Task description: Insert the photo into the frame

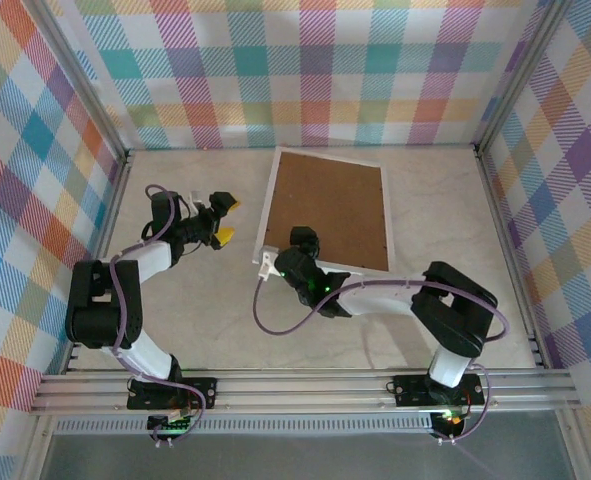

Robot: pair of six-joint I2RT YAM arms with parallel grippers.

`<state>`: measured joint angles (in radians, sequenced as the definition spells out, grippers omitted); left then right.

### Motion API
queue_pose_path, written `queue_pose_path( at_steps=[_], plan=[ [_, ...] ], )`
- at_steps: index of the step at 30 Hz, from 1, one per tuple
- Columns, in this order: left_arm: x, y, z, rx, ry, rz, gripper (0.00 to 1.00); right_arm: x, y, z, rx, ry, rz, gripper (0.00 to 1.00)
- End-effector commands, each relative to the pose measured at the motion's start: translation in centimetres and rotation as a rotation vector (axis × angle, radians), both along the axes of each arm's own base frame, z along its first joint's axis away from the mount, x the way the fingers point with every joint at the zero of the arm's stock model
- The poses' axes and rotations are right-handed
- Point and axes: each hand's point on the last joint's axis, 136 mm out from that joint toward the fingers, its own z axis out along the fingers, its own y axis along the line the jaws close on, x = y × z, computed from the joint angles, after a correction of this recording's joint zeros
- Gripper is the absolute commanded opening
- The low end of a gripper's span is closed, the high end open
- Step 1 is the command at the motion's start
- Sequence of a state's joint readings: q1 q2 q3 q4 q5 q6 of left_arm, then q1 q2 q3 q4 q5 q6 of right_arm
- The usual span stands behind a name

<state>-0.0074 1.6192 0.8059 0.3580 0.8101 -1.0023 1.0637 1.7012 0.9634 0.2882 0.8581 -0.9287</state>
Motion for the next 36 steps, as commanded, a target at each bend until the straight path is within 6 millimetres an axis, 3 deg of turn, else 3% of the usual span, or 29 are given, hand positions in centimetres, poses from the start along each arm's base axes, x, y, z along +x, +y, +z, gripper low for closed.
queue_pose_path(
  at_steps=[1, 7, 13, 21, 26, 32, 36],
  plan=[
    [-0.4, 0.1, -0.8, -0.012, 0.016, 0.006, 1.00, 0.2, 1.4, 7.3, 0.292, -0.043, -0.033, 0.00],
    [-0.5, 0.5, -1.6, -0.022, 0.037, 0.024, 1.00, 0.5, 2.1, 10.8, 0.342, -0.049, -0.030, 0.00],
    [-0.3, 1.1, -1.7, -0.021, 0.047, 0.051, 1.00, 0.3, 2.8, 16.2, 0.524, -0.021, -0.019, 0.00],
    [-0.5, 1.1, -1.3, -0.017, 0.040, 0.049, 1.00, -0.5, 2.6, 21.2, 0.735, 0.072, 0.026, 0.00],
    [-0.5, 1.2, -1.4, -0.013, 0.042, 0.051, 1.00, -0.4, 0.0, 24.4, 0.923, 0.114, 0.014, 0.00],
    [-0.4, 1.2, -1.1, -0.017, 0.036, 0.054, 1.00, 1.5, -5.7, 25.1, 1.189, 0.221, -0.098, 0.00],
    [-0.4, 1.1, -0.8, -0.015, 0.031, 0.052, 1.00, 2.3, -9.4, 26.5, 1.299, 0.211, -0.138, 0.00]
  ],
)
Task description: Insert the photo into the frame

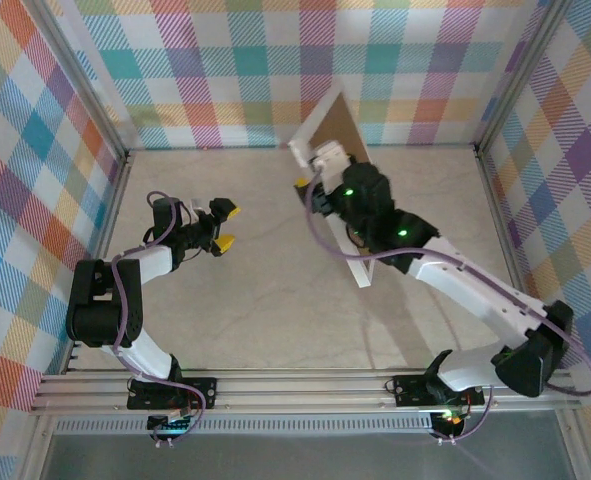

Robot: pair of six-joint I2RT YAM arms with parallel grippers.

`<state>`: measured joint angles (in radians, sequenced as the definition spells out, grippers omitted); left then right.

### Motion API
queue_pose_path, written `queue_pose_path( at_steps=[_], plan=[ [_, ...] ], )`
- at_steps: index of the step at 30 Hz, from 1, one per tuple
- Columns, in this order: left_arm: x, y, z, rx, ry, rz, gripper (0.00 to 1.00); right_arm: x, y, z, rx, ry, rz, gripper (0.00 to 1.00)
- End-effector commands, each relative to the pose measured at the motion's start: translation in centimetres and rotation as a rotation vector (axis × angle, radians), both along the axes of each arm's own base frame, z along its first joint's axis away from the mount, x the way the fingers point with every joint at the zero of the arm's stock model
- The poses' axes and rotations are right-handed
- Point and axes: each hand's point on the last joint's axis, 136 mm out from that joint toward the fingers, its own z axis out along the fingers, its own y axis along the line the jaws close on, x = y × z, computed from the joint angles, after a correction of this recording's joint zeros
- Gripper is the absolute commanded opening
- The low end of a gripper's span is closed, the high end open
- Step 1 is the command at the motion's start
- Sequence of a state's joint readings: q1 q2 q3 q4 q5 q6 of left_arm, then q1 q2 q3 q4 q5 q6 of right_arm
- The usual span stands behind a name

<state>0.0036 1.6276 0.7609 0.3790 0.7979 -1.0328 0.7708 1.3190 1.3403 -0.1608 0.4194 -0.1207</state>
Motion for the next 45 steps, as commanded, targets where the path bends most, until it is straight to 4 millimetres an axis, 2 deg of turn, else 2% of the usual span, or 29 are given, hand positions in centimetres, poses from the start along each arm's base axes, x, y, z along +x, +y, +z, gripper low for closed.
queue_pose_path(
  at_steps=[1, 5, 9, 14, 22, 25, 26, 32, 37, 45],
  plan=[
    [0.3, 0.5, 1.0, -0.003, -0.025, 0.021, 1.00, -0.2, -2.8, 4.1, 0.249, -0.007, -0.043, 0.00],
    [0.4, 0.6, 0.8, 0.001, -0.024, 0.027, 1.00, -0.5, -4.7, 5.0, 0.232, -0.041, -0.088, 0.00],
    [0.5, 0.3, 0.7, -0.004, -0.022, 0.021, 1.00, -1.1, -6.6, 4.7, 0.224, -0.047, -0.150, 0.00],
    [0.8, -0.9, 0.8, -0.002, -0.030, 0.007, 1.00, -1.6, -8.8, 1.7, 0.204, 0.017, -0.239, 0.00],
    [1.3, -2.2, 1.0, -0.006, -0.031, -0.024, 1.00, -3.1, -12.4, -0.6, 0.194, 0.041, -0.372, 0.00],
    [1.2, -2.4, 1.0, 0.000, -0.033, -0.027, 1.00, -3.6, -14.1, -2.3, 0.192, 0.055, -0.439, 0.00],
    [1.1, -2.6, 1.0, 0.000, -0.031, -0.031, 1.00, -3.8, -15.4, -3.0, 0.198, 0.058, -0.502, 0.00],
    [1.0, -2.9, 0.9, 0.001, -0.034, -0.038, 1.00, -5.4, -20.2, -6.7, 0.318, 0.140, -0.659, 0.00],
    [1.1, -3.1, 1.2, 0.001, -0.042, -0.041, 1.00, -6.7, -22.2, -9.0, 0.364, 0.193, -0.737, 0.00],
    [1.2, -4.9, 1.3, 0.000, -0.050, -0.071, 1.00, -8.3, -24.8, -14.5, 0.432, 0.301, -0.888, 0.00]
  ],
)
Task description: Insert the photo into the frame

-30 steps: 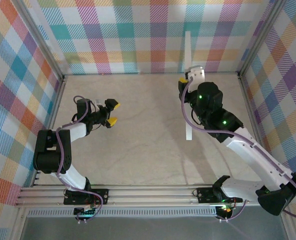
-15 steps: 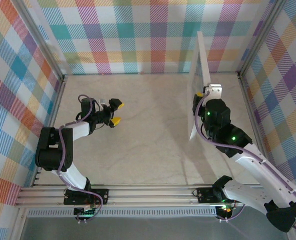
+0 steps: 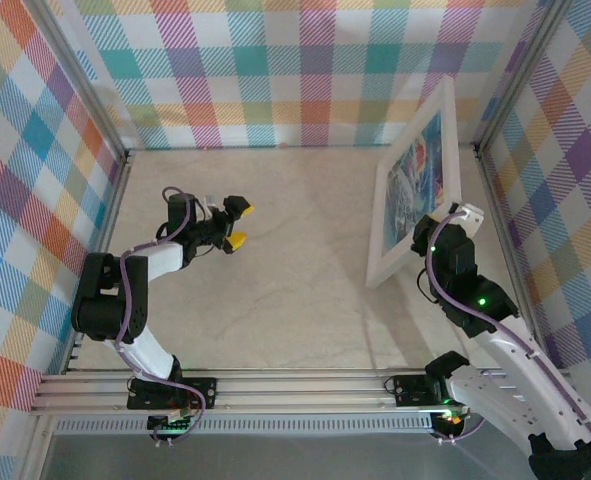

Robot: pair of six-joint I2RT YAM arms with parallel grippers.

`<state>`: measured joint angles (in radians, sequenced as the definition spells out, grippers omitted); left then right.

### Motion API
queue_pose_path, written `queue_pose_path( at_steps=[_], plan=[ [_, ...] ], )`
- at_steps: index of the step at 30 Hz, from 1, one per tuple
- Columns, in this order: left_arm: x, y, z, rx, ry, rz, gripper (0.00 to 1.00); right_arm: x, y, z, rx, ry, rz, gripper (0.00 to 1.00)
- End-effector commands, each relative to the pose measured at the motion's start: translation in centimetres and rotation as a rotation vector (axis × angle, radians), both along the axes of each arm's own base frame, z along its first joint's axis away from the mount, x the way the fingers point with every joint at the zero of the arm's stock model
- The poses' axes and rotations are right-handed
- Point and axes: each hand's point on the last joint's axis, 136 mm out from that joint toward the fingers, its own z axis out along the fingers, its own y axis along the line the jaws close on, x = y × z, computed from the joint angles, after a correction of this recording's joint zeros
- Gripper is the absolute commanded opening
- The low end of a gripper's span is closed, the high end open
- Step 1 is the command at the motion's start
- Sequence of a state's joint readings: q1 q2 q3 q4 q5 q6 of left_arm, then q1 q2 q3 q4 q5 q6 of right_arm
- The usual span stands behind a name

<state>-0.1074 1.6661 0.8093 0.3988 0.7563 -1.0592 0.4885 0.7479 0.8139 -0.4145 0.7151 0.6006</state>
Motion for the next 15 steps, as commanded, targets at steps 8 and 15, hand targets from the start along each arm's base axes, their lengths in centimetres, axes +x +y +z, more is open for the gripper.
queue_pose_path(
  at_steps=[8, 15],
  plan=[
    [1.0, -3.0, 1.1, 0.004, -0.042, -0.050, 1.00, -2.6, -4.2, -8.3, 0.032, 0.220, -0.205, 0.00],
    [1.1, -4.0, 0.8, 0.004, -0.033, -0.068, 1.00, -2.4, -4.6, -9.9, 0.103, 0.246, -0.215, 0.00]
  ],
)
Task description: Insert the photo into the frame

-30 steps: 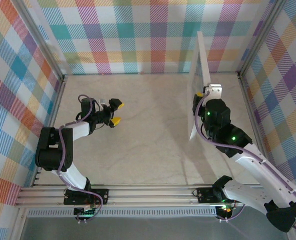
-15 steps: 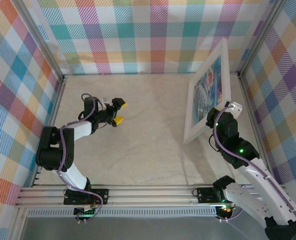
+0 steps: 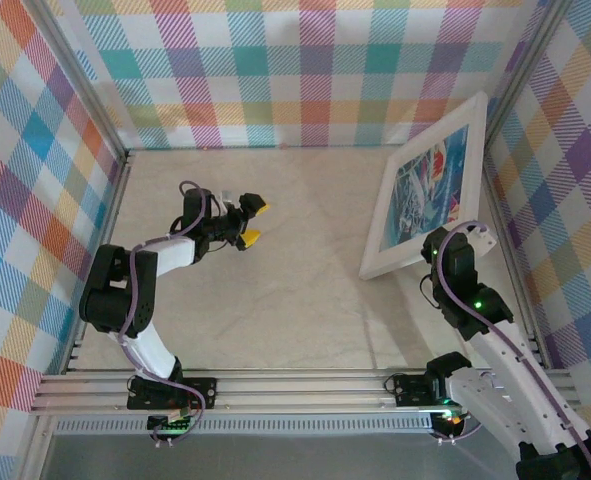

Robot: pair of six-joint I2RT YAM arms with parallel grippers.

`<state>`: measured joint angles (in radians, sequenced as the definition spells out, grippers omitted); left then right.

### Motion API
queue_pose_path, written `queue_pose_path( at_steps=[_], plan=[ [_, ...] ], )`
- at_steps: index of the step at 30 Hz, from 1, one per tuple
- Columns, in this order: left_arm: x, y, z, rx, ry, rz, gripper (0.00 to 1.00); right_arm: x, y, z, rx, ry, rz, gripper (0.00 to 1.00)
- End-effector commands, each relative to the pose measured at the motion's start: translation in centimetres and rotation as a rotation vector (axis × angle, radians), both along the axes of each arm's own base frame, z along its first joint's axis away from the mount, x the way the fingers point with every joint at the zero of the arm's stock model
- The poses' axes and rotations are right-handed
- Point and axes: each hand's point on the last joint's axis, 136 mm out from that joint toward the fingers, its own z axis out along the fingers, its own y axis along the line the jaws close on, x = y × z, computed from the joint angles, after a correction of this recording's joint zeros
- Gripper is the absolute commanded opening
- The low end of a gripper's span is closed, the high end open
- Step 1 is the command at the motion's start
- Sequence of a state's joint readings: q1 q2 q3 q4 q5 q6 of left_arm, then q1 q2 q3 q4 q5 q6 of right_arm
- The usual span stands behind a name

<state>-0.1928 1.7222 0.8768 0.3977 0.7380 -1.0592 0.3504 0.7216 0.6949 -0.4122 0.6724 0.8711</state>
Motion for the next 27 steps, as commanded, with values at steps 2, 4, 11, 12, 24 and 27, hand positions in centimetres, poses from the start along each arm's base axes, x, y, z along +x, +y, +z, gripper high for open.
queue_pose_path(
  at_steps=[2, 4, 11, 12, 24, 27],
  plan=[
    [0.7, -0.7, 0.5, -0.006, -0.018, -0.005, 1.00, -2.1, -1.3, -5.9, -0.063, 0.244, 0.016, 0.00],
    [0.8, -0.9, 0.4, -0.007, -0.017, -0.012, 1.00, -2.2, -1.3, -6.6, -0.038, 0.265, 0.022, 0.00],
    [0.6, -1.3, -0.1, -0.008, -0.006, -0.029, 1.00, -3.4, -0.7, -9.7, 0.074, 0.355, 0.023, 0.00],
    [0.6, -1.3, -0.1, -0.008, -0.006, -0.030, 1.00, -3.7, -0.5, -10.4, 0.104, 0.372, 0.019, 0.00],
    [0.3, -1.3, 0.0, 0.011, -0.003, -0.043, 1.00, -3.5, 2.0, -15.5, 0.271, 0.469, 0.031, 0.00],
    [0.2, -1.2, -0.1, 0.017, -0.003, -0.043, 1.00, -3.0, 2.6, -16.0, 0.285, 0.488, 0.057, 0.00]
  ],
)
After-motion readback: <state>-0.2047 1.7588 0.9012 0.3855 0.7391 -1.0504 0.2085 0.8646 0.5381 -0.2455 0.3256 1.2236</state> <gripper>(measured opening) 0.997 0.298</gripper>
